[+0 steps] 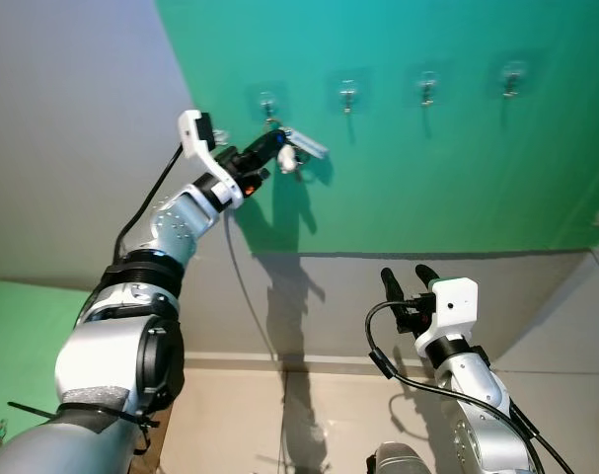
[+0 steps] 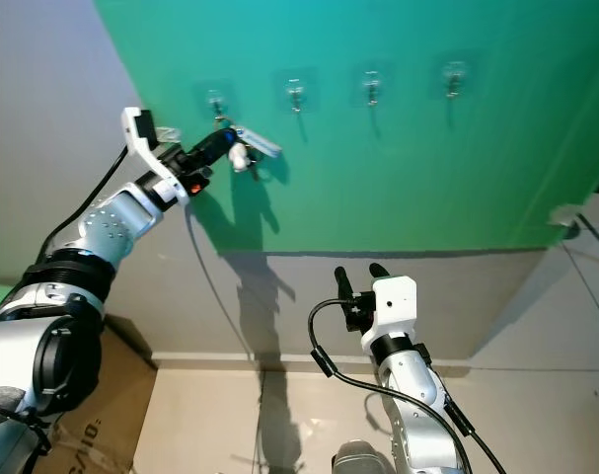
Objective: Hang keys on a hook
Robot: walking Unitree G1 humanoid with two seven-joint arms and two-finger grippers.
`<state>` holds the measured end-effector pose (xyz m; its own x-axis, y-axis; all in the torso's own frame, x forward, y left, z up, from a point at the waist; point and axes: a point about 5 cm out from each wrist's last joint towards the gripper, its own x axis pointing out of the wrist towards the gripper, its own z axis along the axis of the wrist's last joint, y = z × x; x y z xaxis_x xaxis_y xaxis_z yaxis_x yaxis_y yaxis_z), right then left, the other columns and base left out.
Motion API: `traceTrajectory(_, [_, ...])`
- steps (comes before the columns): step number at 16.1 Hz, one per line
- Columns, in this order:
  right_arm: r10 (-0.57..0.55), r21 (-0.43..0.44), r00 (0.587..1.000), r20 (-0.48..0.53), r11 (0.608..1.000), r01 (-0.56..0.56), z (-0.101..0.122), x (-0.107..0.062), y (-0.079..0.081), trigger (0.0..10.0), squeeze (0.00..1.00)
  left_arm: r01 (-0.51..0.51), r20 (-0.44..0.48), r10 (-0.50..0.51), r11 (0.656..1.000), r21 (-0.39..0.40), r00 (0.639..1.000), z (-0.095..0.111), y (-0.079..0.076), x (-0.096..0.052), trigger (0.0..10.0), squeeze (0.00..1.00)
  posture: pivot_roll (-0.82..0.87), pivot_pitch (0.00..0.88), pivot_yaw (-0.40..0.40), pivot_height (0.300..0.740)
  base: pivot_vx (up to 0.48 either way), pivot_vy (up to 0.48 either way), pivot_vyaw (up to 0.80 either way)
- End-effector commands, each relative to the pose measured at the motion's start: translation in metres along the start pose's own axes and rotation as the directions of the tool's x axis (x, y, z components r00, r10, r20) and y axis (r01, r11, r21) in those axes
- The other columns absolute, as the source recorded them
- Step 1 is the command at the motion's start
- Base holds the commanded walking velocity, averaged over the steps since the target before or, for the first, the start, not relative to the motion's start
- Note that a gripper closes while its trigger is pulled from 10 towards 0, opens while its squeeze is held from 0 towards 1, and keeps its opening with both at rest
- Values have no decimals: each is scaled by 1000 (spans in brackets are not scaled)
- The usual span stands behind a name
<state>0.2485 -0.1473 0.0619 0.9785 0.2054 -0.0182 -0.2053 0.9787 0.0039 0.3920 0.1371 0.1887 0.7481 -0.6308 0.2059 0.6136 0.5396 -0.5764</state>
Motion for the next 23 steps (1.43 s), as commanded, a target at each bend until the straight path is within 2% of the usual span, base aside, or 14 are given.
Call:
traceTrajectory(1, [11, 18, 1000, 13, 1000, -11, 4, 1, 3, 10000, 0, -36, -6, 36, 999, 17, 999, 5, 3, -2, 0, 0, -283, 39, 164, 740, 0, 0, 0])
traceTrajectory(3, [12, 19, 1000, 12, 1000, -12, 4, 1, 4, 10000, 0, -65, -13, 65, 998, 23, 998, 4, 7, -4, 0, 0, -282, 40, 166, 740, 0, 0, 0])
traceTrajectory(4, [12, 18, 1000, 11, 1000, -12, 4, 0, 4, 10000, 0, -84, -23, 86, 994, 74, 996, 3, 8, -4, 0, 0, -282, 42, 166, 740, 0, 0, 0])
traceTrajectory(5, [12, 19, 1000, 11, 1000, -12, 4, 0, 4, 10000, 0, -152, -35, 159, 976, 154, 987, 3, 13, -5, 4706, 0, -282, 43, 165, 740, 0, 0, 0])
traceTrajectory(6, [12, 19, 1000, 10, 1000, -12, 4, 0, 5, 10000, 0, -164, -47, 181, 955, 247, 982, 2, 14, -6, 10000, 1000, -282, 43, 165, 740, 0, 0, 0])
traceTrajectory(7, [13, 19, 1000, 9, 1000, -13, 4, 0, 5, 10000, 0, -177, -61, 208, 926, 333, 976, 1, 15, -7, 10000, 1000, -280, 44, 163, 740, 0, 0, 0])
traceTrajectory(9, [14, 19, 1000, 8, 1000, -14, 4, 1, 4, 10000, 0, -175, -88, 231, 894, 412, 969, -3, 16, -7, 10000, 1000, -276, 45, 159, 740, 0, 0, 0])
traceTrajectory(12, [20, 18, 1000, 6, 1000, -20, 4, 1, 5, 10000, 0, -191, -111, 273, 861, 471, 956, -10, 20, -10, 10000, 1000, -275, 47, 157, 740, 0, 0, 0])
traceTrajectory(15, [20, 18, 1000, 4, 1000, -20, 4, 1, 5, 10000, 0, -210, -76, 292, 824, 526, 953, -6, 20, -11, 10000, 1000, -276, 53, 156, 740, 0, 0, 0])
traceTrajectory(17, [20, 19, 1000, 1, 1000, -20, 4, 1, 5, 10000, 0, -201, -41, 290, 751, 629, 956, 1, 17, -9, 10000, 1000, -274, 53, 156, 740, 0, 0, 0])
traceTrajectory(19, [21, 20, 1000, 0, 1000, -21, 4, 1, 5, 10000, 0, -182, -40, 280, 720, 670, 959, 1, 15, -8, 10000, 1000, -273, 54, 156, 740, 0, 0, 0])
traceTrajectory(20, [22, 21, 1000, 0, 1000, -22, 4, 1, 5, 10000, 0, -182, -39, 280, 716, 674, 959, 1, 15, -9, 10000, 1000, -272, 54, 155, 740, 0, 0, 0])
traceTrajectory(22, [24, 21, 1000, -2, 999, -24, 4, 2, 5, 10000, 0, -199, -24, 300, 688, 698, 954, 4, 19, -14, 10000, 1000, -269, 55, 152, 740, 0, 0, 0])
traceTrajectory(23, [25, 21, 1000, -3, 999, -25, 4, 2, 5, 10000, 0, -208, -13, 312, 661, 721, 950, 6, 21, -17, 10000, 1000, -266, 55, 150, 740, 0, 0, 0])
